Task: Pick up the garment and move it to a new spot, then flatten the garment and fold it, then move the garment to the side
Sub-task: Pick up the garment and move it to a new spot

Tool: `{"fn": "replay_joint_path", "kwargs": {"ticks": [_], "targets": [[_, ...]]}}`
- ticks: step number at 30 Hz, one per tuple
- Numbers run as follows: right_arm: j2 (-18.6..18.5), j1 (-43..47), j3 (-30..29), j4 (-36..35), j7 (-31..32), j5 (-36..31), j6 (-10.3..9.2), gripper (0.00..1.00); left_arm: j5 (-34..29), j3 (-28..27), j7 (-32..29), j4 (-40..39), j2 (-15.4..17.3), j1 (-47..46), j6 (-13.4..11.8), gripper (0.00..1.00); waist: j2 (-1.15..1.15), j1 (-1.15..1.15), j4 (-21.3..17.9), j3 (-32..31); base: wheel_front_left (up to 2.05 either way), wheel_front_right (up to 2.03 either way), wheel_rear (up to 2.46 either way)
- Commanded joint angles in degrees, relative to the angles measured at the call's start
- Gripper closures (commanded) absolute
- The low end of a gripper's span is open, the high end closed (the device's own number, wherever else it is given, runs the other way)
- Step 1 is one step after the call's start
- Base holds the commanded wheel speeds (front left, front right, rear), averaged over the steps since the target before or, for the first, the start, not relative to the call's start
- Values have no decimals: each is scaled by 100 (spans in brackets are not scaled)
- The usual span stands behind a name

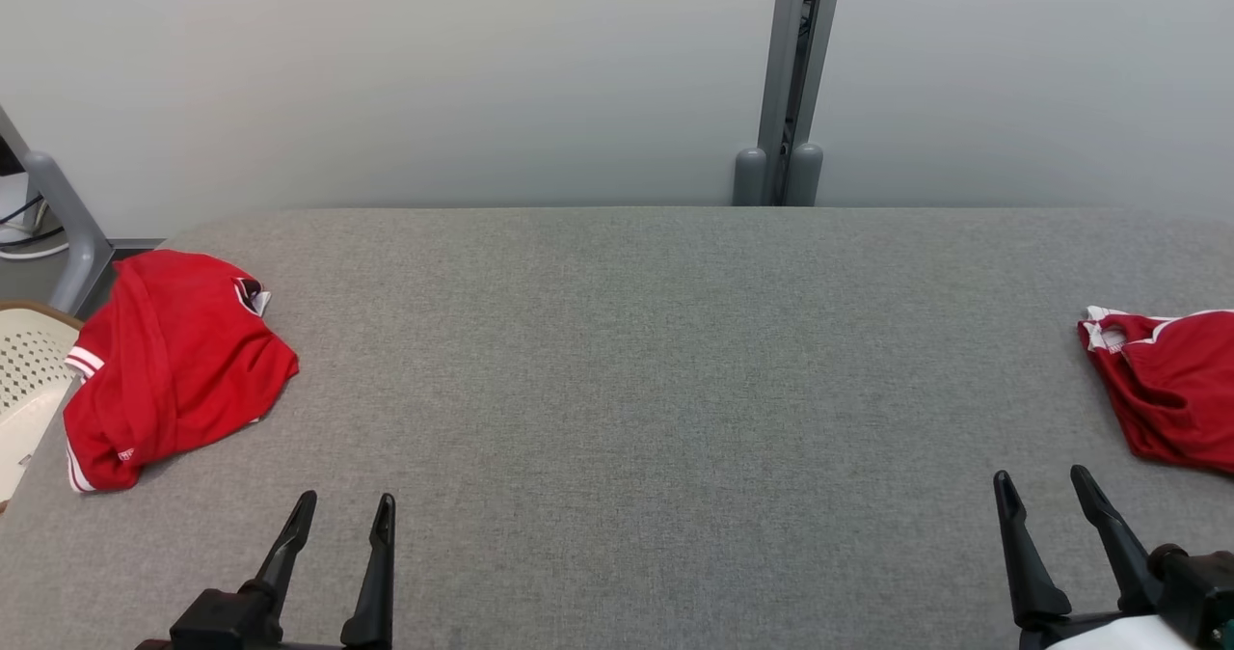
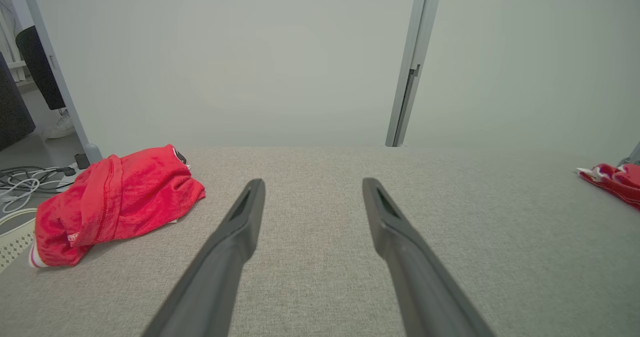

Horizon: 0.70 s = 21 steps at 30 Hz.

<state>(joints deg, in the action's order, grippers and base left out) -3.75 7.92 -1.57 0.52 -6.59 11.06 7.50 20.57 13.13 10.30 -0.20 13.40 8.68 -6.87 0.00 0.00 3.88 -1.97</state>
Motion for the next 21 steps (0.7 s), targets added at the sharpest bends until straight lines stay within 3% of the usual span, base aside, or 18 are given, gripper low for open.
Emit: {"fn": "replay_joint_path", "kwargs": {"ticks": [1, 7, 14, 21], "targets": [[-8, -4, -25, -23, -39, 3, -2, 0, 13, -3, 20, -4, 26, -55, -20, 0, 0, 0, 11, 1, 0, 0, 0], [6, 55, -90, -124, -37, -27, -2, 0, 37, 24, 25, 54, 23, -258, 33, 0, 0, 0, 349, 30, 0, 0, 0], [38, 116, -67, -274, 28, -2, -1, 0, 128, -14, 39, 163, 52, -506, 84, 0, 0, 0, 1258, -33, 0, 0, 0], [43, 34, 65, -262, 102, 0, -1, 0, 181, -75, 103, 280, 82, -595, 82, 0, 0, 0, 1890, -94, 0, 0, 0]]}}
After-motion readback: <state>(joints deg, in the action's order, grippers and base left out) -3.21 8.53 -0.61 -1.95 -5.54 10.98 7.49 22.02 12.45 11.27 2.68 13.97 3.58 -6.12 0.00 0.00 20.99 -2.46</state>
